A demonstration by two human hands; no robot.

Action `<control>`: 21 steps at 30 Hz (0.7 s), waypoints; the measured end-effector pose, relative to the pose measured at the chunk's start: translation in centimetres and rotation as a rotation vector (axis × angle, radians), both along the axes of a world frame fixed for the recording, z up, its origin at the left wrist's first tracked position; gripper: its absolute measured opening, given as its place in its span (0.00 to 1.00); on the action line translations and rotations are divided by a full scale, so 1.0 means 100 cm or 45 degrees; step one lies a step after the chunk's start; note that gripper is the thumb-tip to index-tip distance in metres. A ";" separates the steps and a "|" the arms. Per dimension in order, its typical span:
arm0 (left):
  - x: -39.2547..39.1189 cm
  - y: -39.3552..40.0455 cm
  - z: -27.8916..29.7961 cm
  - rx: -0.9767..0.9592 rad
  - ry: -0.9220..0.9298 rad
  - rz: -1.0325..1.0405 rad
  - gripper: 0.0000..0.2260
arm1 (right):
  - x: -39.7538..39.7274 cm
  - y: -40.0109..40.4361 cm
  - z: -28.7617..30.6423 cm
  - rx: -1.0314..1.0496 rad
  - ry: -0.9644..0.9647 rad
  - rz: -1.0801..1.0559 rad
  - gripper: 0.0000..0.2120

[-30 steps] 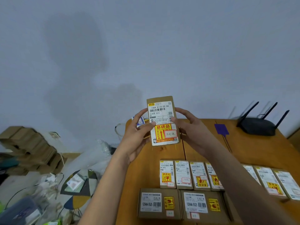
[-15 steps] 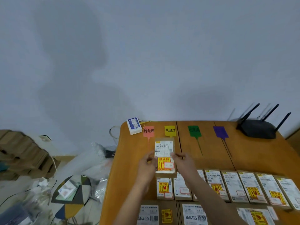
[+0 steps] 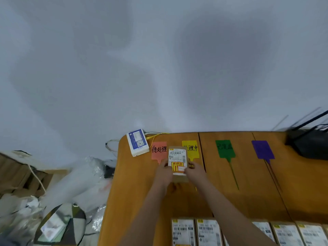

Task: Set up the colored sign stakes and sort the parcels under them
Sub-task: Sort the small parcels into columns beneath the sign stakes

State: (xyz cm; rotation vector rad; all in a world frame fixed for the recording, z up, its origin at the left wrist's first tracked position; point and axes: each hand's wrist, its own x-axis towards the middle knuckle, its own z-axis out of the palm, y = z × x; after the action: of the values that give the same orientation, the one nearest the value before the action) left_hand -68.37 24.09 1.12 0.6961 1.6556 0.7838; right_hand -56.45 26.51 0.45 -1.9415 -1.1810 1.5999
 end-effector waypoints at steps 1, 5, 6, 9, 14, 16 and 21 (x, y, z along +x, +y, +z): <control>-0.002 0.016 -0.010 0.004 0.018 0.003 0.18 | -0.003 0.016 -0.008 0.011 -0.002 0.012 0.20; -0.007 0.057 -0.045 0.033 0.066 -0.022 0.20 | -0.010 0.061 -0.037 0.037 -0.002 0.082 0.22; -0.007 0.063 -0.051 0.043 0.075 -0.053 0.21 | -0.011 0.067 -0.044 0.036 -0.005 0.106 0.23; -0.007 0.074 -0.064 0.079 0.123 -0.097 0.22 | -0.012 0.077 -0.060 0.026 0.000 0.166 0.23; -0.008 0.072 -0.078 0.137 0.190 -0.132 0.24 | -0.012 0.081 -0.073 0.048 0.000 0.187 0.24; -0.008 0.071 -0.082 0.154 0.223 -0.145 0.24 | -0.013 0.079 -0.074 0.058 -0.016 0.190 0.23; -0.010 0.073 -0.085 0.157 0.251 -0.144 0.23 | -0.014 0.078 -0.075 0.055 0.014 0.179 0.22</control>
State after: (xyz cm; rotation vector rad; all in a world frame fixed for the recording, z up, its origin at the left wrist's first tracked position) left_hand -69.41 31.40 -7.43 0.9719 1.7374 0.7602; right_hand -57.87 34.27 -7.09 -1.8571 -1.3630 1.6369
